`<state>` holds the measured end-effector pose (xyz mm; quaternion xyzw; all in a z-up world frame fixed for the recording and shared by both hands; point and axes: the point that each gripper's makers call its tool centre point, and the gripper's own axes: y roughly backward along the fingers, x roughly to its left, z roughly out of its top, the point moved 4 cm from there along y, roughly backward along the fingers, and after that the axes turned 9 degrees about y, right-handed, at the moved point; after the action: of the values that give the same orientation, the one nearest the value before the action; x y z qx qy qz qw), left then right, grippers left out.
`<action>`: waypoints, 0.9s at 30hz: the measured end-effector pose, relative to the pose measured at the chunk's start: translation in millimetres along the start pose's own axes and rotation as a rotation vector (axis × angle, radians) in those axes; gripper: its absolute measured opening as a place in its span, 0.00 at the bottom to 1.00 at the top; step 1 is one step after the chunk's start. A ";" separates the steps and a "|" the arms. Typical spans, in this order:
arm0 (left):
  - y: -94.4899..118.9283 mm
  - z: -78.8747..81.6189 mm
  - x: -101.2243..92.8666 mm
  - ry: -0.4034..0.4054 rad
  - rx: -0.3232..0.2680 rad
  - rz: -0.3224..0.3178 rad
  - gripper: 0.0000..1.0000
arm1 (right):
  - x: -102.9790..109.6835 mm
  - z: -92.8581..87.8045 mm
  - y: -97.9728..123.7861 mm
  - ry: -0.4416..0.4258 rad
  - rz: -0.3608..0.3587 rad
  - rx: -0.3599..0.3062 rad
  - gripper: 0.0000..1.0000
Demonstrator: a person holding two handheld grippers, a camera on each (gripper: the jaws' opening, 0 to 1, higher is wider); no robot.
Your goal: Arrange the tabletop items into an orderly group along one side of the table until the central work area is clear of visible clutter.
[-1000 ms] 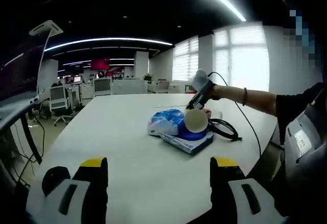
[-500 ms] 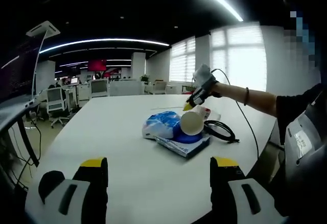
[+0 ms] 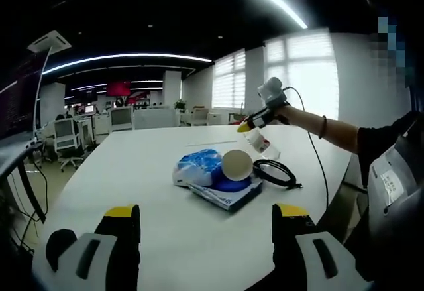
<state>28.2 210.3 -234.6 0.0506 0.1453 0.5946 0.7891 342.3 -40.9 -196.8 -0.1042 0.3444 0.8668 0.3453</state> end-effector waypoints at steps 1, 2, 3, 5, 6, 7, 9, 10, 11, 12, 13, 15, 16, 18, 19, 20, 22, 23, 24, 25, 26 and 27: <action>0.3 0.0 -0.4 -0.002 0.001 -0.001 0.81 | -1.0 0.2 3.0 -0.005 -0.005 -0.008 0.20; 0.7 0.3 -0.9 -0.005 0.002 -0.001 0.81 | -2.6 -0.1 7.1 -0.013 -0.013 -0.022 0.20; 1.0 0.5 -1.0 -0.007 0.002 0.000 0.81 | -3.4 -0.2 10.1 -0.015 -0.014 -0.031 0.19; 1.7 1.2 -1.6 -0.010 0.001 0.000 0.81 | -7.7 -1.3 17.4 -0.035 -0.036 -0.065 0.19; 2.1 1.6 -2.1 -0.011 -0.001 -0.001 0.81 | -10.8 -2.0 22.3 -0.053 -0.047 -0.081 0.19; 2.4 1.7 -2.6 -0.012 -0.002 -0.002 0.81 | -12.2 -2.9 25.9 -0.067 -0.054 -0.091 0.19; 2.7 1.5 -3.6 -0.015 -0.001 -0.004 0.81 | -17.3 -5.9 36.4 -0.099 -0.069 -0.111 0.19; 2.9 1.4 -3.8 -0.016 0.000 -0.005 0.81 | -18.5 -7.1 40.4 -0.111 -0.072 -0.118 0.19; 3.1 1.3 -4.0 -0.016 0.000 -0.004 0.81 | -21.6 -9.3 46.4 -0.133 -0.083 -0.133 0.19; 3.3 1.2 -4.2 -0.016 -0.001 -0.004 0.81 | -24.2 -11.7 52.8 -0.143 -0.087 -0.144 0.19; 3.4 1.0 -4.4 -0.016 0.000 -0.005 0.81 | -25.7 -13.3 57.1 -0.158 -0.091 -0.155 0.19; 3.4 0.7 -4.9 -0.017 0.002 -0.005 0.81 | -25.3 -16.6 64.7 -0.150 -0.091 -0.171 0.19; 3.1 0.4 -5.9 -0.018 0.003 -0.005 0.81 | -25.4 -18.6 70.0 -0.159 -0.098 -0.182 0.19; 2.8 0.6 -8.2 -0.022 0.002 -0.009 0.81 | -24.9 -21.8 77.8 -0.167 -0.114 -0.193 0.19; 2.6 0.6 -9.1 -0.023 0.001 -0.013 0.81 | -23.7 -22.9 80.5 -0.167 -0.117 -0.198 0.19; 2.4 0.6 -9.8 -0.022 0.001 -0.014 0.81 | -22.6 -23.8 82.3 -0.165 -0.121 -0.205 0.19; 1.6 0.0 -11.4 -0.023 0.002 -0.016 0.81 | -20.3 -24.6 86.2 -0.159 -0.129 -0.212 0.20; 1.3 -0.3 -12.0 -0.024 0.003 -0.016 0.81 | -19.9 -24.9 87.9 -0.158 -0.131 -0.214 0.20; 1.0 -0.6 -12.5 -0.025 0.003 -0.017 0.81 | -19.3 -25.3 89.0 -0.158 -0.134 -0.215 0.20; 0.7 -1.0 -13.4 -0.023 0.004 -0.020 0.81 | -20.1 -25.9 89.4 -0.164 -0.141 -0.216 0.20; 0.5 -1.5 -14.3 -0.022 0.006 -0.023 0.81 | -20.7 -26.9 90.0 -0.170 -0.149 -0.220 0.20; 0.4 -1.7 -14.9 -0.023 0.007 -0.025 0.81 | -20.8 -27.1 90.7 -0.172 -0.147 -0.224 0.20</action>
<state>23.5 196.1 -233.6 0.0583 0.1387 0.5838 0.7979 295.4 -117.5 -160.6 -0.0925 0.2062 0.8778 0.4224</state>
